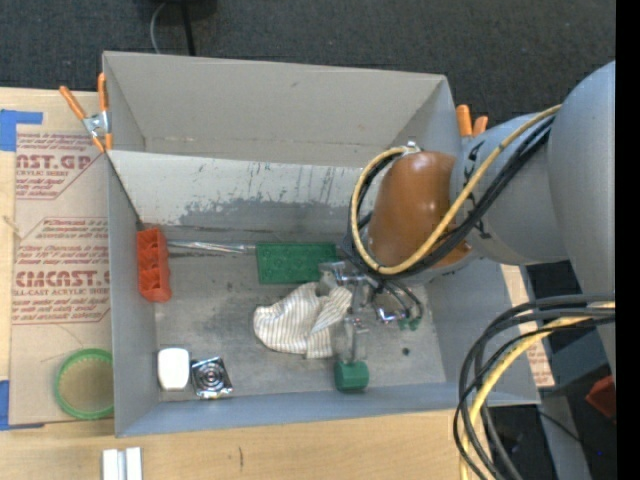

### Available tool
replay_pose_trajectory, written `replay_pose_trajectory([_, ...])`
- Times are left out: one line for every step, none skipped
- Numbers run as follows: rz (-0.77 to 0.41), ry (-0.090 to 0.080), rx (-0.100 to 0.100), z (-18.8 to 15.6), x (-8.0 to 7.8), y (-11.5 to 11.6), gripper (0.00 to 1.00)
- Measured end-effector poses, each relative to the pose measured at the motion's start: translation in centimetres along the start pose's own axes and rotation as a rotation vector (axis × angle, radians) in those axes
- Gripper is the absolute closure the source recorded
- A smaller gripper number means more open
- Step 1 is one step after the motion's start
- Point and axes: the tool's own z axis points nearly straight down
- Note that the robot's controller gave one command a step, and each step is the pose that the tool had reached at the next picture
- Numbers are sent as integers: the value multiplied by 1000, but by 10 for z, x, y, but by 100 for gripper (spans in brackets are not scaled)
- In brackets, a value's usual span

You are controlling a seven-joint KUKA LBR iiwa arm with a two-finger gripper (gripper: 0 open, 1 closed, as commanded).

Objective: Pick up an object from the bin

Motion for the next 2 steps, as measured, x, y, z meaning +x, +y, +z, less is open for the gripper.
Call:
replay_pose_trajectory([-224, -6, 2, 7, -35, 27, 100])
replay_pose_trajectory([-224, -6, 3, 7, -35, 27, 100])
